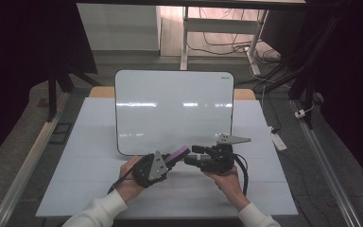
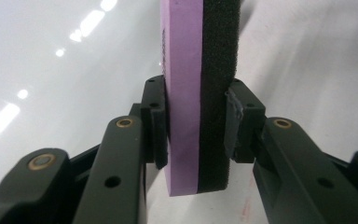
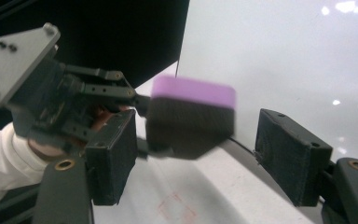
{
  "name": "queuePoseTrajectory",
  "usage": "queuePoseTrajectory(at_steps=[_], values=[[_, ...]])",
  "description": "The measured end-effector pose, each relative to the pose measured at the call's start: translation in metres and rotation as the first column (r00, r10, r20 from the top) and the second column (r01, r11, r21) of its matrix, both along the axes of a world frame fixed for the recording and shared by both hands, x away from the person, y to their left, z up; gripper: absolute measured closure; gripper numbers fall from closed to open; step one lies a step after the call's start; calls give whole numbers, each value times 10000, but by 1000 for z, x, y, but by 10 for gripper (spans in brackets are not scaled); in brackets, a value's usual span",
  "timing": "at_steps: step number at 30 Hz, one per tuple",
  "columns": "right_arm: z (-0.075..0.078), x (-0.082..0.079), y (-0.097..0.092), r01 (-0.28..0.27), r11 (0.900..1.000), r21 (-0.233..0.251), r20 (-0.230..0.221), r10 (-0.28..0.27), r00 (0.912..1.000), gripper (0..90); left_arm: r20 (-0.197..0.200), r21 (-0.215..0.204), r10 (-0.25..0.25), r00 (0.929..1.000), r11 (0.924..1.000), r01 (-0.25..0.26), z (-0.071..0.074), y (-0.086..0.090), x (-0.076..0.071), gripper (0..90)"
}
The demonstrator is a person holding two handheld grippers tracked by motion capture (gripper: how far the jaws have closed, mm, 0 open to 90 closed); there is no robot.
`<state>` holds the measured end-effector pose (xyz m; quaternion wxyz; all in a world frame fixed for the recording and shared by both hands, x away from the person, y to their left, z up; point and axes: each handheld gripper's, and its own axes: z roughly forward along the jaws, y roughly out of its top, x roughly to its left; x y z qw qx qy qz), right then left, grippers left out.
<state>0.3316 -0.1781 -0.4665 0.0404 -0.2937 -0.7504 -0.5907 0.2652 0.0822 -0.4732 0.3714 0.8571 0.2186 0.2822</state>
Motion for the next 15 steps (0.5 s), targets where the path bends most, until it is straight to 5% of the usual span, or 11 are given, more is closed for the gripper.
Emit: queuePoseTrajectory(at_steps=[6, 11, 15], values=[[1, -4, -22, 437, 9976, -534, 908, -388, 9951, 283, -227, -1214, 929, 9954, 9880, -950, 18, 28, 8, 640], [-7, -6, -47, 1179, 9834, -1380, 1573, -958, 9829, 283, -473, -1999, 1551, 9868, 9664, -1615, 33, 48, 17, 639], [-13, -7, -66, 1692, 9688, -1812, 1862, -1351, 9732, 283, -729, -2732, 1949, 9781, 9393, -2075, 46, 63, 27, 639]])
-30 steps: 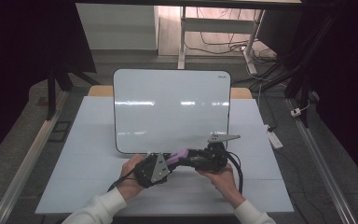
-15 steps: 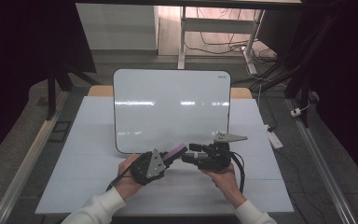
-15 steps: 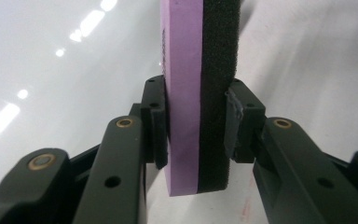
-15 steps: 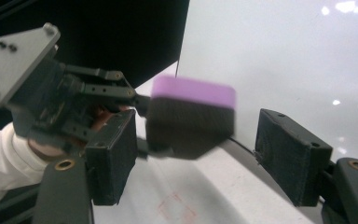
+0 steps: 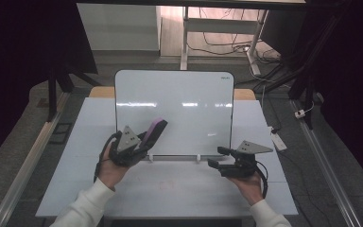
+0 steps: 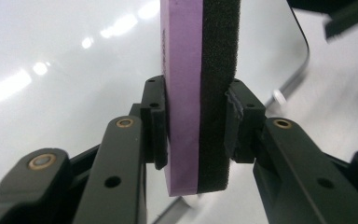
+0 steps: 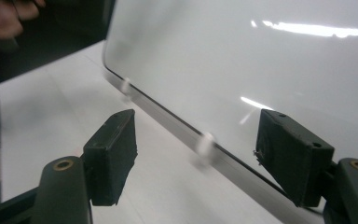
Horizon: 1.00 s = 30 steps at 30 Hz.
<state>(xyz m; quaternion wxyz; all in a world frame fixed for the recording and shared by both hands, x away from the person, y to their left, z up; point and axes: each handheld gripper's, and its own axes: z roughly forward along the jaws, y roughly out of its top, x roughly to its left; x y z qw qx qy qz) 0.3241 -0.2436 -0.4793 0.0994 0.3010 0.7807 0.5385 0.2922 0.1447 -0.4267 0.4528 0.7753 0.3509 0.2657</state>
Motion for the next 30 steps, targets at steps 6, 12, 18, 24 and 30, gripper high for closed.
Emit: queuePoseTrajectory(at_steps=[6, 12, 18, 24, 30], values=[[-7, -2, -27, 698, 9959, -574, 233, -685, 9974, 284, 48, -796, 713, 9974, 9943, -707, 22, 19, 17, 639], [-10, -5, -45, 1168, 9908, -689, 395, -1143, 9927, 284, 46, -1176, 1601, 9871, 9803, -1585, 42, 34, 38, 638], [-12, -4, -49, 1354, 9882, -720, 395, -1328, 9904, 284, -138, -1035, 2673, 9635, 9581, -2673, 49, 45, 58, 637], [-12, -4, -48, 1349, 9883, -712, 409, -1322, 9904, 284, -342, -851, 3271, 9444, 9405, -3288, 44, 52, 73, 635], [-12, -4, -48, 1316, 9888, -704, 408, -1290, 9908, 284, -429, -756, 3676, 9290, 9260, -3699, 42, 56, 83, 634]])
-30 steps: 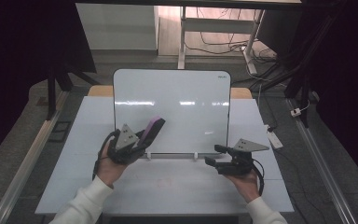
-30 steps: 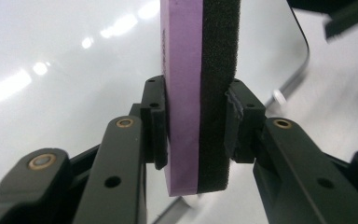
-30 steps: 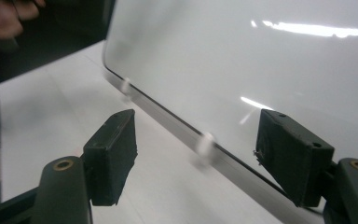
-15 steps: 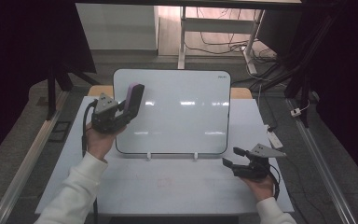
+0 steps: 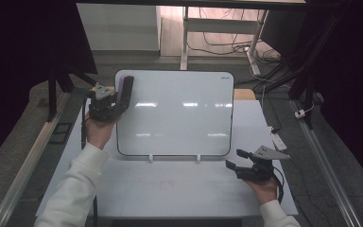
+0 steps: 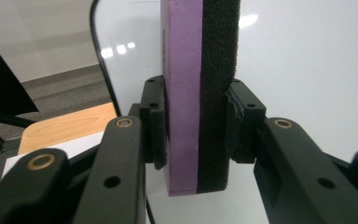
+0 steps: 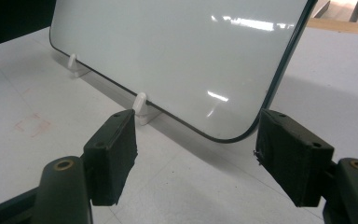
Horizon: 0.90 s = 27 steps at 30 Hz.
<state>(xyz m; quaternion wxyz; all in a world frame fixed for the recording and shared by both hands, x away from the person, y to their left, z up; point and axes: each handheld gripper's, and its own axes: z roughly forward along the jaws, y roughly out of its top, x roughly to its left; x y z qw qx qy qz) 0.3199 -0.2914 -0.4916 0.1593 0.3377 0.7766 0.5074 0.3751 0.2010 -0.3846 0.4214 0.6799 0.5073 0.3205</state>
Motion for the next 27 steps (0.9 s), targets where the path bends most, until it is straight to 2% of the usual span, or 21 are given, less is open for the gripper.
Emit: queuePoseTrajectory(at_steps=[10, 18, 21, 24, 27], values=[[0, 0, 0, -27, 10000, 12, 12, 27, 10000, 283, -97, 226, -4, 10000, 9997, 6, -2, -6, 5, 604], [-1, 0, 0, -28, 10000, 19, 5, 28, 10000, 281, 22, 75, -167, 9999, 9998, 167, -3, -6, 6, 543], [-1, 0, -1, -23, 10000, 20, 44, 22, 10000, 282, 407, -131, -436, 9982, 9989, 442, 1, -3, -4, 466], [-1, 1, -2, -103, 9999, -12, 28, 103, 9999, 280, 598, -183, -871, 9944, 9959, 884, 1, 0, -21, 381], [-1, 1, -3, -158, 9997, -200, 118, 160, 9998, 279, 259, -171, -1738, 9844, 9845, 1743, -9, 2, -44, 331]])
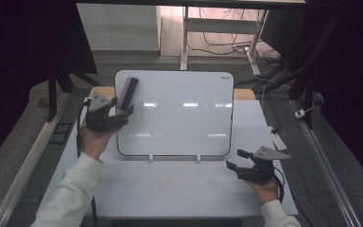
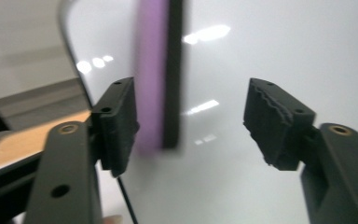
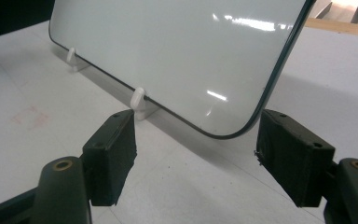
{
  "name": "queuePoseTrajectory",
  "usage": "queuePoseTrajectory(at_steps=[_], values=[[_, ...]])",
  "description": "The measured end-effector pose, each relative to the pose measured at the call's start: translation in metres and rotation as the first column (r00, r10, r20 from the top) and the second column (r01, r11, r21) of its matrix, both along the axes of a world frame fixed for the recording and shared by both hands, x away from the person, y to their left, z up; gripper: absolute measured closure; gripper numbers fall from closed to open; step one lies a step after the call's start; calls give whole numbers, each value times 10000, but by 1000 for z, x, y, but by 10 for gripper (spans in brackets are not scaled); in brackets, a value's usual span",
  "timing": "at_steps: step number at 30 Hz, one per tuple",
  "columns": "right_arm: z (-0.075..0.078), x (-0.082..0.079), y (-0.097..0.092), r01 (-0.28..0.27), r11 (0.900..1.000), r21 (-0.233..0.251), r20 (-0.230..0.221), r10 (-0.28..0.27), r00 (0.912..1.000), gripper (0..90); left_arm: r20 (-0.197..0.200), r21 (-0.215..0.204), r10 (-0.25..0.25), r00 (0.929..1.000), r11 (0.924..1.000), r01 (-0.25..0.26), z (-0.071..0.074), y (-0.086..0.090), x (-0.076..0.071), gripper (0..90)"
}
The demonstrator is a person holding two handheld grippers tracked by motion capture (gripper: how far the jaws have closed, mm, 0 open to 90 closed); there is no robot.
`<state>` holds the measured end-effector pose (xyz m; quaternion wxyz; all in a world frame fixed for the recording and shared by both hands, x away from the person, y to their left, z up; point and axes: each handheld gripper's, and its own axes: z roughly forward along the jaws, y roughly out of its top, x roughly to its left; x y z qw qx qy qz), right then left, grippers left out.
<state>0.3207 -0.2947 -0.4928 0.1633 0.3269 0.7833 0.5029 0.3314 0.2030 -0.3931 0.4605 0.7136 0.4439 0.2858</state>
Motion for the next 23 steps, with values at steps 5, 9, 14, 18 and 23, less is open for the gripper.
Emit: queuePoseTrajectory(at_steps=[5, 9, 14, 18, 23], values=[[-1, 1, -1, -219, 9995, -234, 50, 220, 9997, 278, -741, -144, -1056, 9916, 9944, 1048, -23, 9, -28, 306], [-1, -1, 0, -353, 9987, -377, 132, 359, 9993, 278, -1263, -355, -1546, 9799, 9879, 1513, -46, 19, -46, 299], [-1, 0, 2, -469, 9971, -603, 259, 485, 9985, 278, -1976, -268, -1908, 9615, 9816, 1893, -72, 25, -61, 291], [1, -1, 3, -451, 9962, -748, 410, 482, 9980, 278, -2389, -297, -2077, 9486, 9780, 2067, -86, 26, -65, 290], [4, -1, 2, -410, 9958, -814, 621, 461, 9970, 279, -2518, -339, -2129, 9441, 9769, 2112, -92, 26, -66, 287]])
